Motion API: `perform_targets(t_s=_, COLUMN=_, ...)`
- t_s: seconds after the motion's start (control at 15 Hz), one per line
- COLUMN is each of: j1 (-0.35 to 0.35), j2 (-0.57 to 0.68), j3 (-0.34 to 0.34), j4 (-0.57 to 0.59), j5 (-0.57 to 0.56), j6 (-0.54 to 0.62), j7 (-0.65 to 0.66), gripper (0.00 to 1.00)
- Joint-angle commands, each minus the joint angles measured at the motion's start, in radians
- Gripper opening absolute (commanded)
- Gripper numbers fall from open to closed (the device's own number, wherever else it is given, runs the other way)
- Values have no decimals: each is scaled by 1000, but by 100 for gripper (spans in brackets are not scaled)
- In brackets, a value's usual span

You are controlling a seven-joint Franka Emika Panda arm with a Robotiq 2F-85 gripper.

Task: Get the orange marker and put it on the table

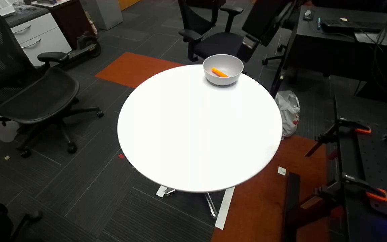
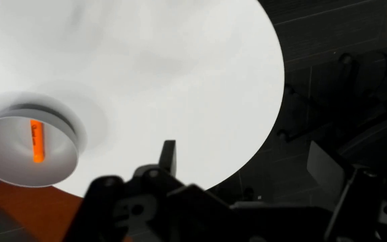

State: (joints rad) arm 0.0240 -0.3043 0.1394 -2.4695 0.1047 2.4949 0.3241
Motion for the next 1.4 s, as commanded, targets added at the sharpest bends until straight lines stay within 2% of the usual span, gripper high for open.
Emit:
perform_targets(t_s=0.0, j1=-41, j2=33, j3=-19, j4=56, j5=-50, j6=37, j7=33, gripper=100)
perform_targets(t_s=0.4, j1=-120, j2=123, j3=-98, j4=169, j5=-77, j6=37, j7=41, gripper=100)
perform_targets(t_s=0.73, j1=-179, j2=265, j3=-170, j4=245, j5=-151, j6=60, j7=108, gripper=100)
perform_targets(t_s=0.93, j1=-184, j2=376, j3=-219, j4=294, j5=-184, j6=95, j7=145, gripper=100)
perform_targets(t_s=1.33, j1=-172, j2=595, j3=-310, j4=421, j5=-147, j6=113, j7=118, gripper=100)
